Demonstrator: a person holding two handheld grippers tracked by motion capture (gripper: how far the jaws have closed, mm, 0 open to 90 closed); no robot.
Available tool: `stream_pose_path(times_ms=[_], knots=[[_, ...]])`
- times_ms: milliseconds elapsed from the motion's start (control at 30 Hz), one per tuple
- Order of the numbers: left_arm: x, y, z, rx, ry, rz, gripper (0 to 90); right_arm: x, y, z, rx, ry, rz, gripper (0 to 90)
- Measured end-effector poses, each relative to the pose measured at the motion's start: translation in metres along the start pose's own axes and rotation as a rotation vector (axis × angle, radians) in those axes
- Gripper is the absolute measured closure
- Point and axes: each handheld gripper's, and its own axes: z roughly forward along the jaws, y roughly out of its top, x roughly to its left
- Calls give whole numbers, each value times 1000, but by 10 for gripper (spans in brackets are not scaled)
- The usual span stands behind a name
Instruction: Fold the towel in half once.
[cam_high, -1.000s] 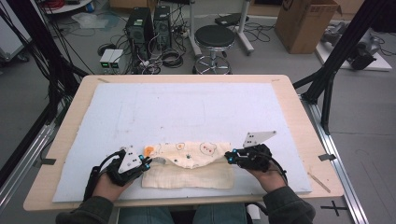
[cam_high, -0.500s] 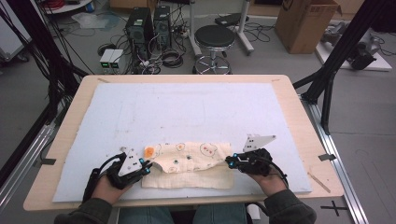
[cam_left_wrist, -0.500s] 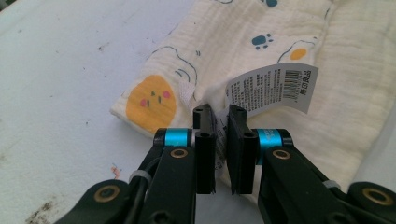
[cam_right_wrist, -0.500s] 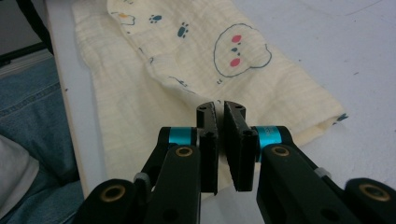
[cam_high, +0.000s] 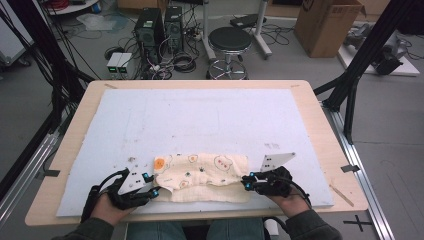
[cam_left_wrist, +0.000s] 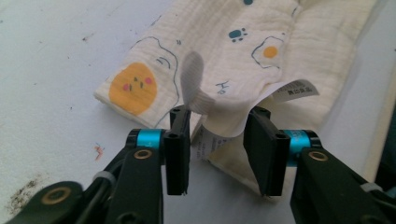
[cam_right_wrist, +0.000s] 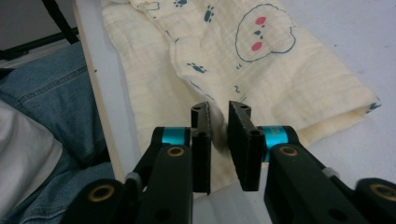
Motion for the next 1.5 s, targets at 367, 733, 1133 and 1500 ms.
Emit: stream_pose_path(times_ms=[367, 733, 1133, 1500], knots=[[2, 2, -18, -46, -21, -27, 517, 0, 5, -4, -20, 12, 1, 696], [8, 2, 22, 32, -87, -45, 608, -9, 1, 24, 68, 30, -8, 677], [5, -2, 24, 20, -129, -9, 827, -9, 0, 29, 91, 35, -35, 839], [5, -1, 17, 0, -108, -12, 878, -9, 4, 23, 74, 49, -36, 881]])
